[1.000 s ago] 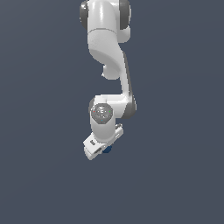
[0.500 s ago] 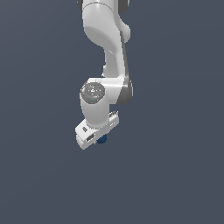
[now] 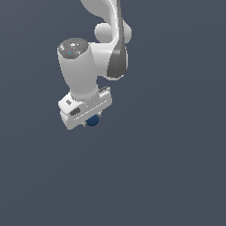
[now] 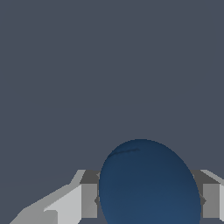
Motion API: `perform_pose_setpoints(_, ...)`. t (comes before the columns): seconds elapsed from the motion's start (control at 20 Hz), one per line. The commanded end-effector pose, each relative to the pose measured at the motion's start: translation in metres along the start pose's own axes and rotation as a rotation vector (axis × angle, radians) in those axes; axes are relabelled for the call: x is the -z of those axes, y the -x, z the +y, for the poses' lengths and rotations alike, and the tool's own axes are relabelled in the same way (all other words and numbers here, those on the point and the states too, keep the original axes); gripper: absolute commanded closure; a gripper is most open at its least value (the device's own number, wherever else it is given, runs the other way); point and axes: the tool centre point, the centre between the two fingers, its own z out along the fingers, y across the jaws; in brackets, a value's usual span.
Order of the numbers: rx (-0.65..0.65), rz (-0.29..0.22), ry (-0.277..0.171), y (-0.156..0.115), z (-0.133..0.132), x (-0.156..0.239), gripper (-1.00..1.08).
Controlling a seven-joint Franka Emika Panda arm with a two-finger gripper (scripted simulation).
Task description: Pick up the object and move it to a goal position.
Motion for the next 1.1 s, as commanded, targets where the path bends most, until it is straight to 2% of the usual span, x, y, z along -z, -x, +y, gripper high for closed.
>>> perform_pose_setpoints(0.0,0.0,0.001,0.001,0.014,0.0,0.028,1.08)
perform_pose_setpoints(0.55,0.001,0.002,0.0,0.063,0.005,0.127,1.08)
perform_pose_setpoints(1.05,0.001,0.002,0.0,0.077,0.008,0.158,1.08)
